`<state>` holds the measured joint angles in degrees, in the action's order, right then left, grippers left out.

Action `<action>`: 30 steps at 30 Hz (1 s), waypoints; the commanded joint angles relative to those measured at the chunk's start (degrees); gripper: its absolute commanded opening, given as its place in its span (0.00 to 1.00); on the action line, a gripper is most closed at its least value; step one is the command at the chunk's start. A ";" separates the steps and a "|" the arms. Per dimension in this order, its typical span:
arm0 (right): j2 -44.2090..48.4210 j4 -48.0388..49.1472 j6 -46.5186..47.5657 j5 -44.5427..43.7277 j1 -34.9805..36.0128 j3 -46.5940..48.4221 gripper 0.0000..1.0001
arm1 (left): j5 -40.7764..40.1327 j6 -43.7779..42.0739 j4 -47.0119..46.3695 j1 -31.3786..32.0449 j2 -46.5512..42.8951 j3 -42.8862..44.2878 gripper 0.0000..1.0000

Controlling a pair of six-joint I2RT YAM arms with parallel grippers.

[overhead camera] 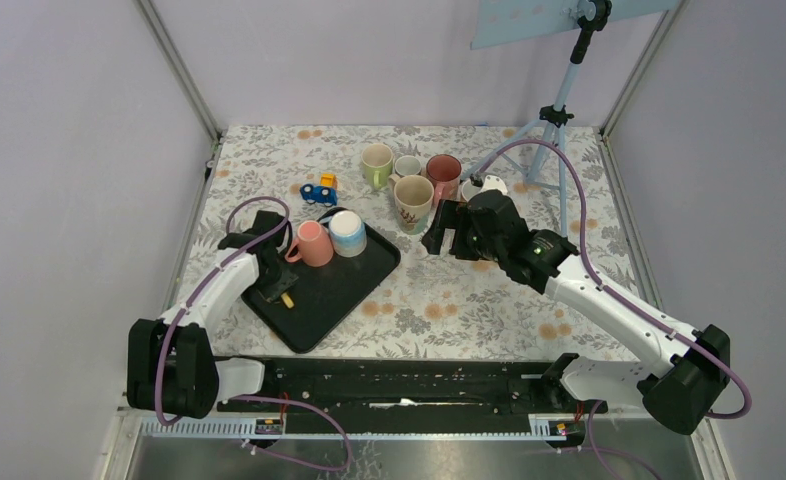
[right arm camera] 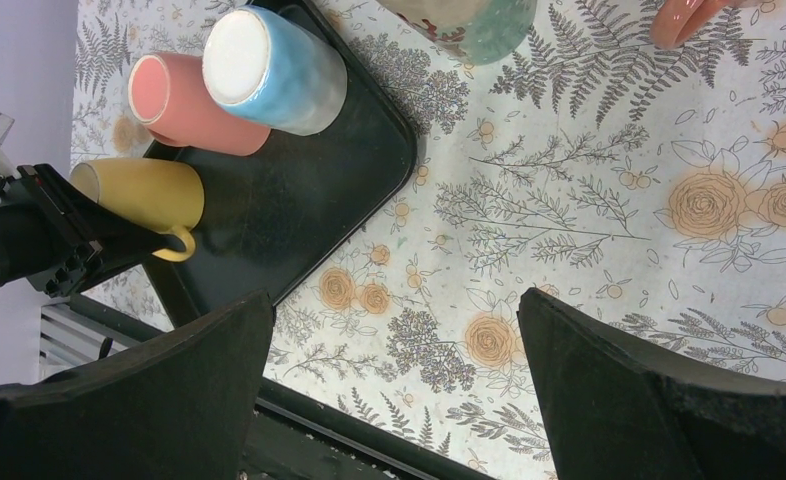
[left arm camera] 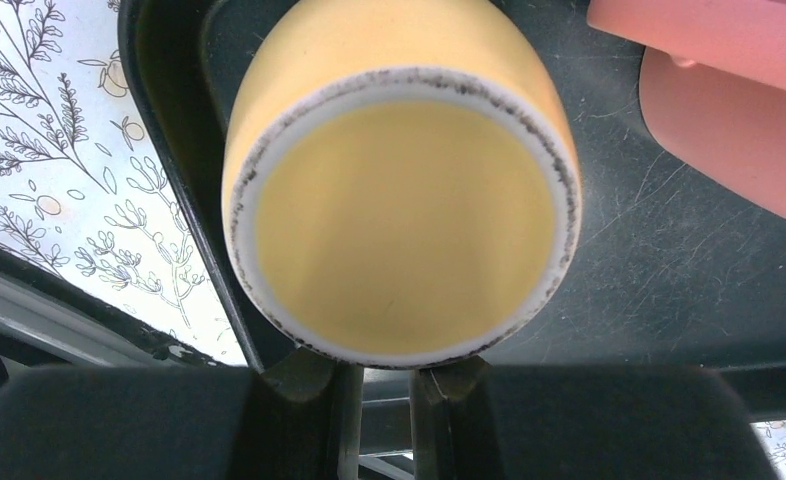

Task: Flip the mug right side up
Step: Turn over the cup on the tray.

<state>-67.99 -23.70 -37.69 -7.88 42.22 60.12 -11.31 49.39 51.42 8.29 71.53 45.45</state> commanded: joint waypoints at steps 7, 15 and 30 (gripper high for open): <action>0.47 2.58 -0.86 1.57 0.15 -0.52 1.00 | 2.29 0.17 -0.69 -0.56 -5.96 2.11 0.00; -0.90 5.56 -2.88 5.94 0.15 -1.22 1.00 | 6.88 1.74 -0.55 -0.64 -9.75 3.09 0.00; -2.33 19.72 -11.09 17.86 0.15 -7.05 1.00 | 24.17 5.19 -3.56 -0.05 -12.44 5.96 0.00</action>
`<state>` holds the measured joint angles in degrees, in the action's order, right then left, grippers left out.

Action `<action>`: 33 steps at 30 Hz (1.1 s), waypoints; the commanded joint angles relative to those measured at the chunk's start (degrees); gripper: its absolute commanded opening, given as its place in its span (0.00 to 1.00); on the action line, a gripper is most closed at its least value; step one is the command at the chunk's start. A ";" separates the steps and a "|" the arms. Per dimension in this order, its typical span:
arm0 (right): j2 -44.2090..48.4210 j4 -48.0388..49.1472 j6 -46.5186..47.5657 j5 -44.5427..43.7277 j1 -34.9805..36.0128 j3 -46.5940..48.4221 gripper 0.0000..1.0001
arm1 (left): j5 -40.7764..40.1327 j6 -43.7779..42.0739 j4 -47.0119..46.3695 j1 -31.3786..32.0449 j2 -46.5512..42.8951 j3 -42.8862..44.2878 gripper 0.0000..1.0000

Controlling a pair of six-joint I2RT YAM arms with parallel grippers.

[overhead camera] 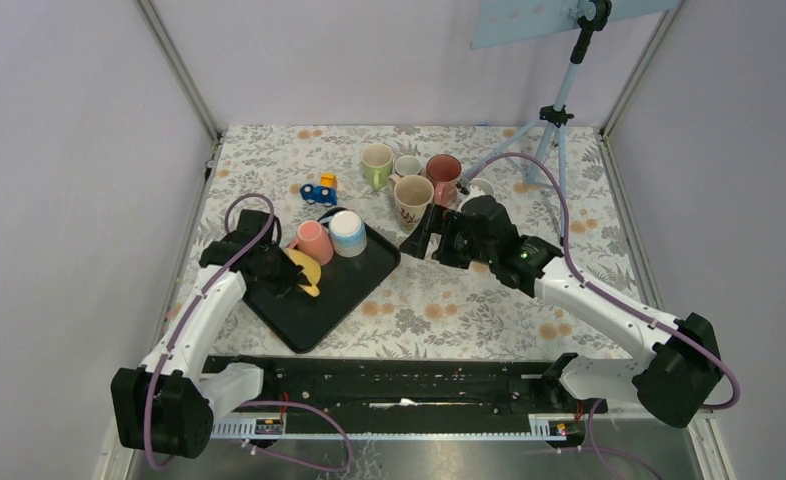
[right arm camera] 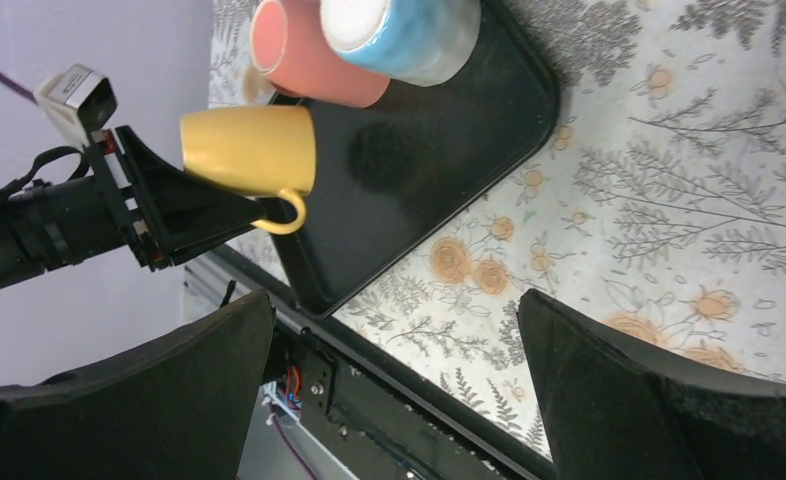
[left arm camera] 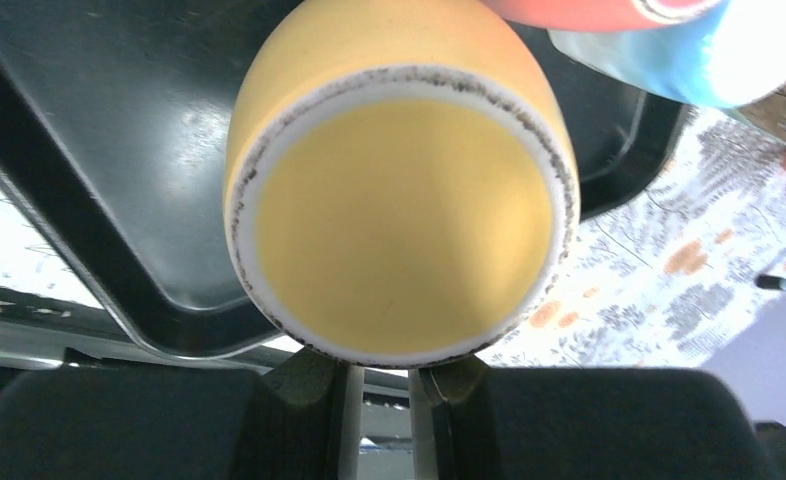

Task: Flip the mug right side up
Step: Turn over the cup on the tray.

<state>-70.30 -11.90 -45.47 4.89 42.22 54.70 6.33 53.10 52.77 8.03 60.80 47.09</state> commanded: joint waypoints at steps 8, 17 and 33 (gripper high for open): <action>-0.77 24.33 -10.73 13.02 0.14 -8.33 0.98 | 13.86 3.73 -9.35 1.73 -0.84 6.27 0.00; -8.26 47.82 -23.72 21.61 -0.22 -13.96 0.87 | 21.64 6.99 -16.80 3.55 1.78 8.44 0.00; -17.54 72.04 -35.77 26.35 -0.47 -17.15 0.70 | 27.78 12.33 -25.75 7.19 4.63 10.51 0.00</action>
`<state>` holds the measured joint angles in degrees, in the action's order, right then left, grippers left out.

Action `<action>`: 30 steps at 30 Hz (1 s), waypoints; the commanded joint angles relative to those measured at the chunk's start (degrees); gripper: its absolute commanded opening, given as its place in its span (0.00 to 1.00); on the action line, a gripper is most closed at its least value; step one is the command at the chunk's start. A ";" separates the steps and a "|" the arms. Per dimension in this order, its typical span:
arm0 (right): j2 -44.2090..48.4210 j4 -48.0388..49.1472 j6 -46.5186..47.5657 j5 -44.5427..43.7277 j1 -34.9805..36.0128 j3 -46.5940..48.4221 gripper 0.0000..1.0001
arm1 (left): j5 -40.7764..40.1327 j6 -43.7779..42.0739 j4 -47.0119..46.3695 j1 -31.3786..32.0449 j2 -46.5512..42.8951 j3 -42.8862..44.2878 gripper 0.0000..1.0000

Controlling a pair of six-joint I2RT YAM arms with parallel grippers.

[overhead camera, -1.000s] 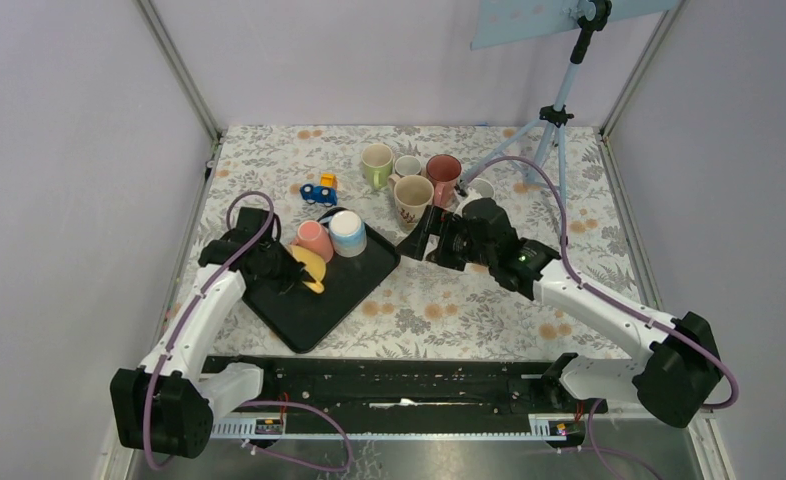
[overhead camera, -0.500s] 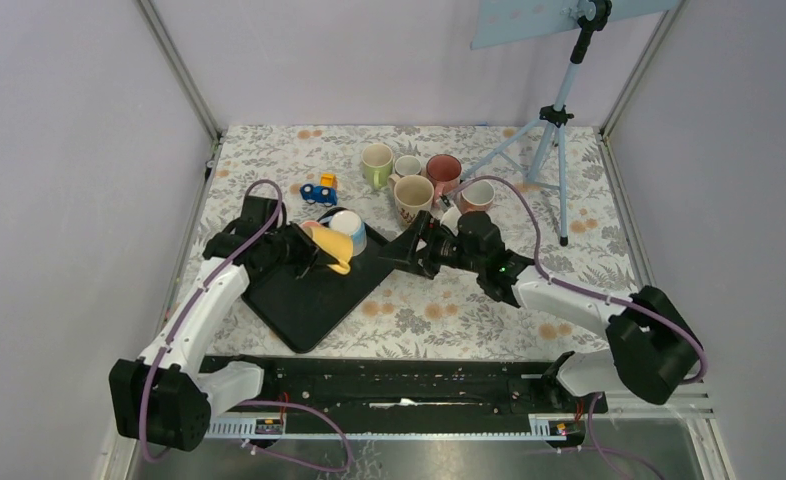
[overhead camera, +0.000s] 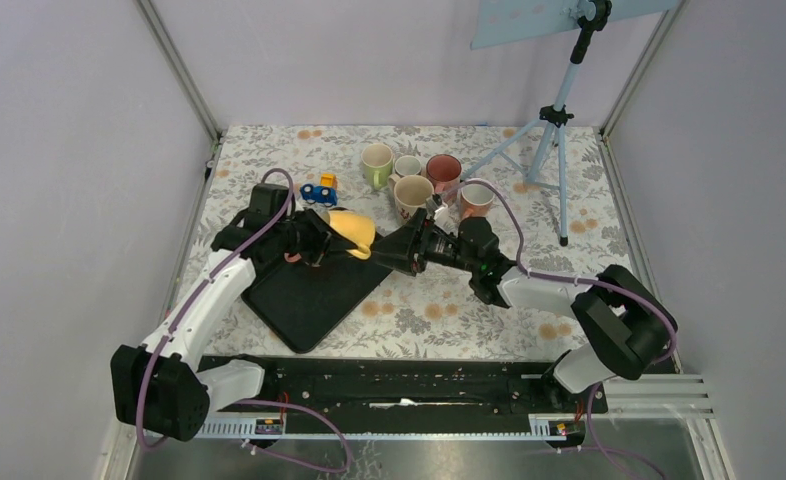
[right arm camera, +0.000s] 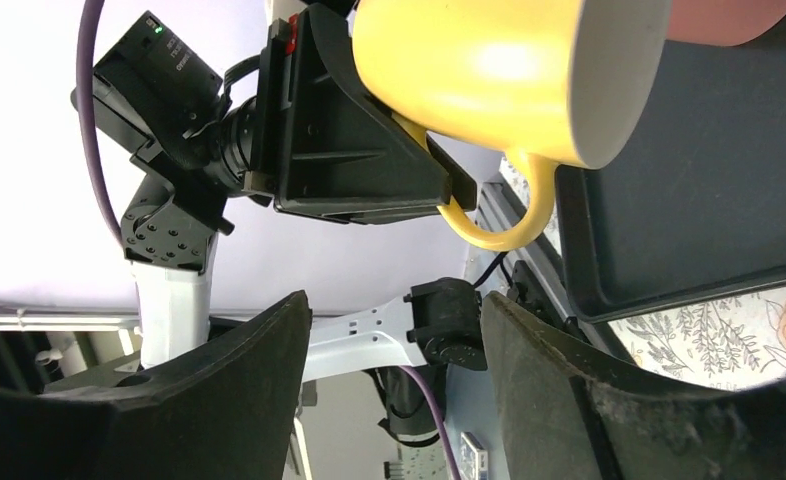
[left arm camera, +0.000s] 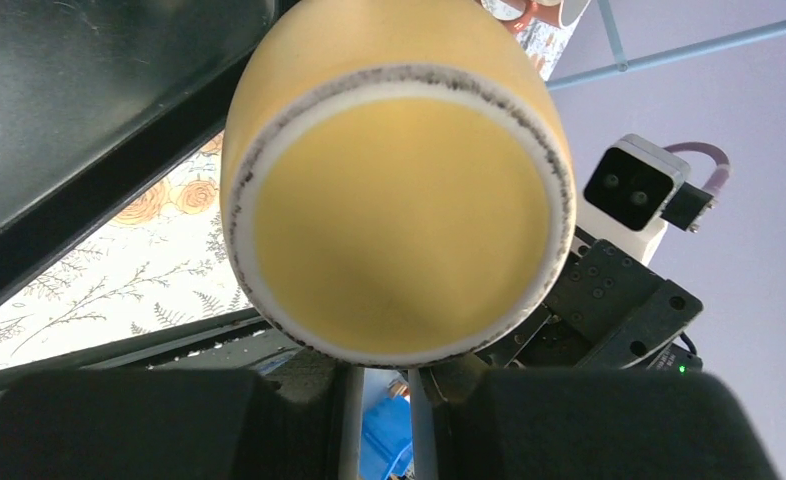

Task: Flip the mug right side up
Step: Turn over the cup on the tray.

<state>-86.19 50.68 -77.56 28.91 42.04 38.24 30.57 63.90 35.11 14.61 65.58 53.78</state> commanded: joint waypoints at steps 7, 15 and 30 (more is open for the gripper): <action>-3.66 12.96 -5.66 3.35 -0.29 -1.36 0.69 | 4.20 3.42 -11.35 1.84 -0.02 3.36 0.00; -6.69 19.57 -9.41 5.35 -1.59 -1.45 0.65 | 6.61 5.66 -15.30 3.89 0.68 3.13 0.00; -11.89 34.56 -19.65 6.05 -3.46 -1.70 0.53 | 9.02 10.47 -22.74 6.75 0.38 1.29 0.00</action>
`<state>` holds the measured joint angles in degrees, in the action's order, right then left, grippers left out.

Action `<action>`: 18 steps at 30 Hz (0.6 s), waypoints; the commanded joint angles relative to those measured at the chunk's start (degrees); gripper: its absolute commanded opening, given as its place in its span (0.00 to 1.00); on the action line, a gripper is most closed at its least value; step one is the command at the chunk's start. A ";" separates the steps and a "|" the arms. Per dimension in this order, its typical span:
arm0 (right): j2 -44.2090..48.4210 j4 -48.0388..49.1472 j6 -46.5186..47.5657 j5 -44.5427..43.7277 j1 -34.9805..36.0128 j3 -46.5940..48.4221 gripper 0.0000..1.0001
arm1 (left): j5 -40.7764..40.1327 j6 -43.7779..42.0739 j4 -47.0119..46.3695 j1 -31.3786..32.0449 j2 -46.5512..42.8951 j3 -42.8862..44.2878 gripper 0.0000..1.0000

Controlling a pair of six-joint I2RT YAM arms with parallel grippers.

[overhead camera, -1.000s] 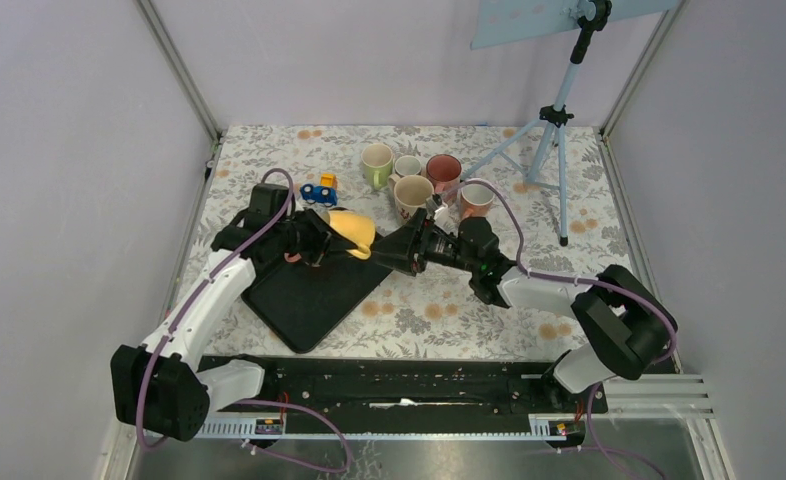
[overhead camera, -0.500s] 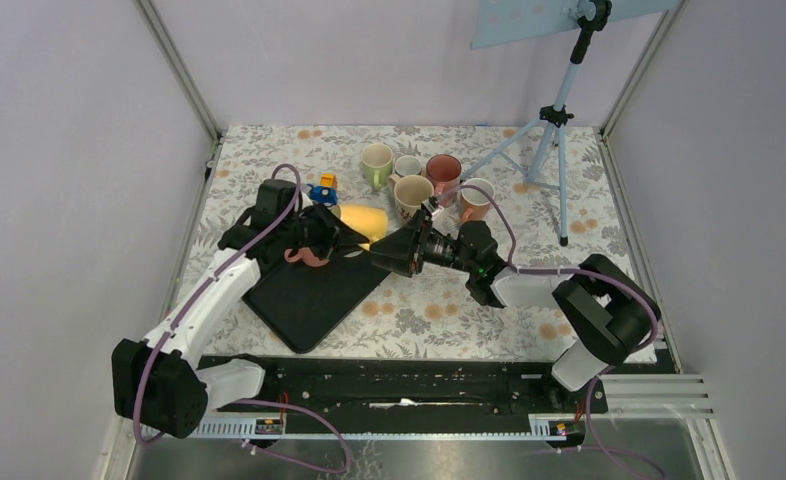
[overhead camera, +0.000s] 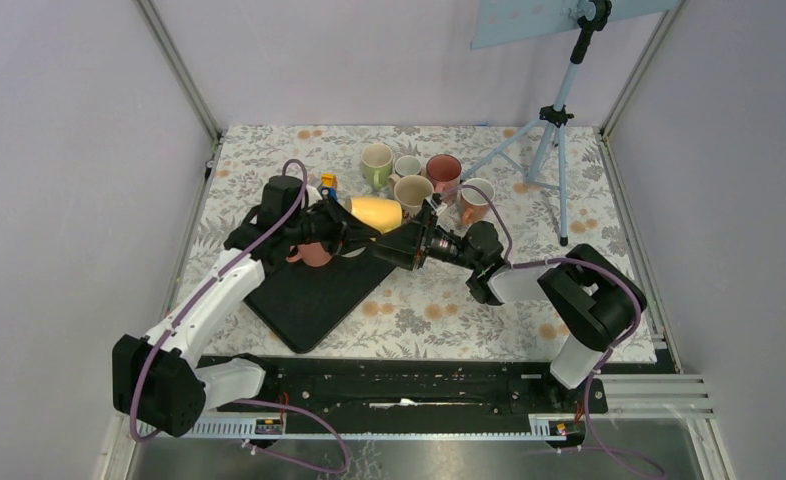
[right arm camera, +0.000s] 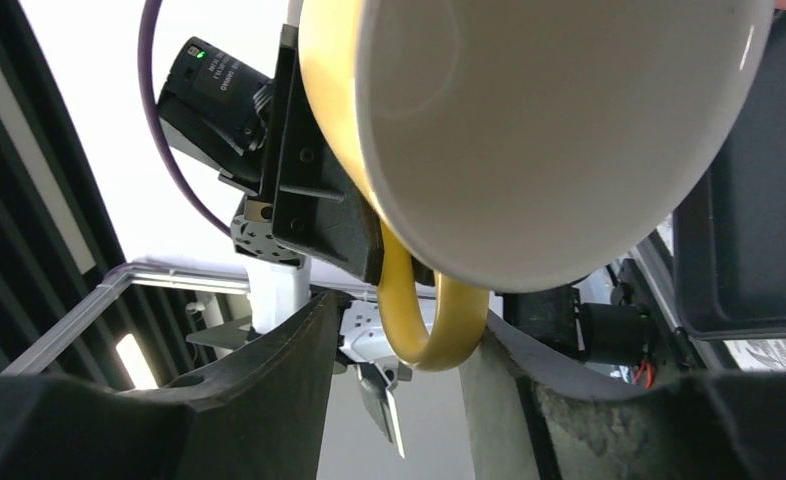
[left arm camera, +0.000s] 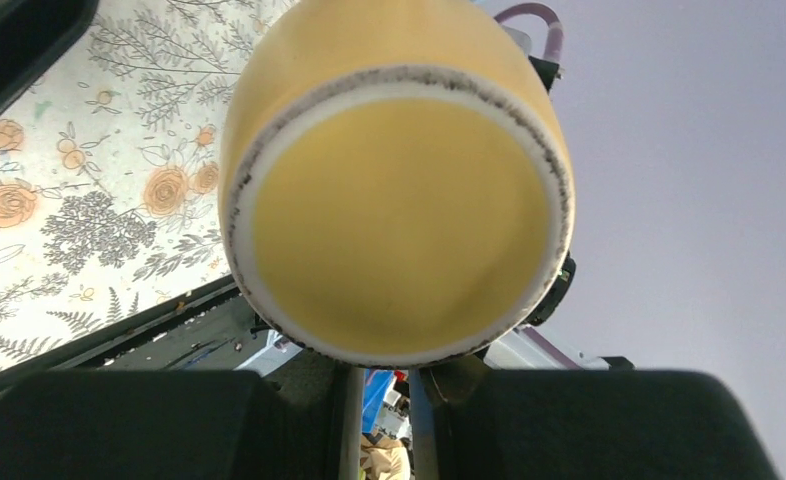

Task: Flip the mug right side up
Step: Turn over the cup on the tray.

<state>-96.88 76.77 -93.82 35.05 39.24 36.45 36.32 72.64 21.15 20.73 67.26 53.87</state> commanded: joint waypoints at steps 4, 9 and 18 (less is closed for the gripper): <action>-2.86 13.27 -6.45 -0.79 -1.35 -0.43 0.49 | 4.15 3.21 -10.88 0.81 -1.56 0.36 0.00; -3.08 15.08 -7.68 -0.84 -2.11 -0.74 0.44 | 5.06 4.38 -12.67 1.22 -1.44 -0.43 0.00; -3.03 16.17 -8.61 0.62 -4.13 -0.70 0.39 | 6.22 5.38 -15.37 2.74 -1.01 -0.89 0.00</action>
<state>-99.92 86.52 -101.86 35.88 36.49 35.38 38.02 77.10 13.89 22.22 67.26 52.34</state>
